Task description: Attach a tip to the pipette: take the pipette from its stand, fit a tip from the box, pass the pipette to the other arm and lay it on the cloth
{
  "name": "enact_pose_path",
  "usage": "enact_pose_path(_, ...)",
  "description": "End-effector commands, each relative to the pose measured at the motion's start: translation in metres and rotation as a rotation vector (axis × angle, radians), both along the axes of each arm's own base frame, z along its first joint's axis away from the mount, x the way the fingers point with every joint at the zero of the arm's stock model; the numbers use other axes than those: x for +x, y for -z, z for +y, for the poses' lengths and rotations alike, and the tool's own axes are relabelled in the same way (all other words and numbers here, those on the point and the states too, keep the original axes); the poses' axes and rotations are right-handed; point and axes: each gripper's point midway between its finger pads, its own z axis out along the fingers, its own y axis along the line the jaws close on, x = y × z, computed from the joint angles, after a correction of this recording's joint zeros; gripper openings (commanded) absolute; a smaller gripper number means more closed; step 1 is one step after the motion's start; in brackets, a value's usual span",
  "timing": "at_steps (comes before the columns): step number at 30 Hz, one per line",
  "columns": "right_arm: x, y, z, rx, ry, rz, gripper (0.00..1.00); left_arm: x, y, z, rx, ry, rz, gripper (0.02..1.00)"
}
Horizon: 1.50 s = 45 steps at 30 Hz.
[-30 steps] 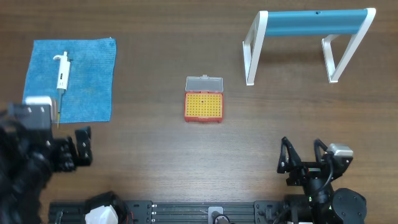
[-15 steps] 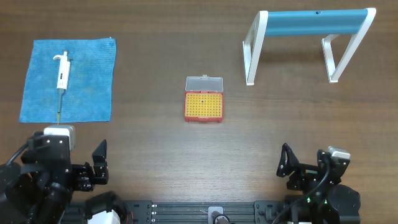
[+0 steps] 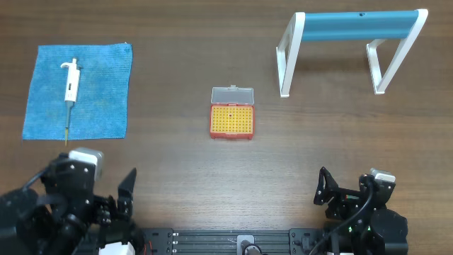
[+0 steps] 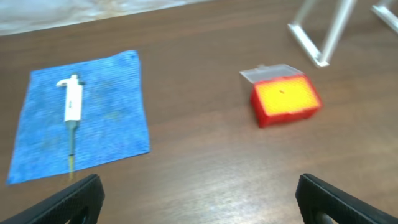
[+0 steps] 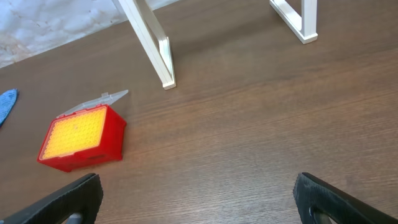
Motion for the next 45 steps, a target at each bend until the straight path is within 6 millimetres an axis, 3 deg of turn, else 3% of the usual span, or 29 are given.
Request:
enact_pose_path(1,0.001,0.001,-0.004,-0.009,0.022,0.003,0.998,-0.013,0.003,-0.033,-0.045,0.191,-0.163,0.996)
enact_pose_path(7,0.001,0.001,-0.004,-0.009,0.022,0.003,0.993,0.035,-0.004,-0.044,0.019,0.299,-0.649,0.996)
enact_pose_path(11,0.001,0.001,-0.004,-0.009,0.022,0.003,0.998,0.061,0.012,-0.043,0.064,0.308,-0.867,0.996)
enact_pose_path(14,0.001,0.001,-0.004,-0.009,0.022,0.003,0.996,0.076,0.025,-0.029,0.072,0.214,-0.951,0.996)
enact_pose_path(19,0.001,0.001,-0.004,-0.009,0.022,0.003,0.996,0.091,0.038,0.010,0.014,-0.050,-0.913,0.996)
enact_pose_path(22,0.001,0.001,-0.004,-0.009,0.022,0.003,0.998,0.097,0.060,0.023,0.030,-0.122,-0.821,0.996)
enact_pose_path(28,0.001,0.001,-0.004,-0.009,0.022,0.003,0.998,0.102,0.107,0.024,0.038,-0.124,-0.633,0.996)
enact_pose_path(34,0.001,0.001,-0.004,-0.009,0.022,0.003,0.996,0.110,0.143,0.023,-0.029,-0.142,-0.577,0.996)
enact_pose_path(45,0.001,0.001,-0.004,-0.009,0.022,0.003,0.998,0.109,0.153,0.027,-0.027,-0.169,-0.539,0.996)
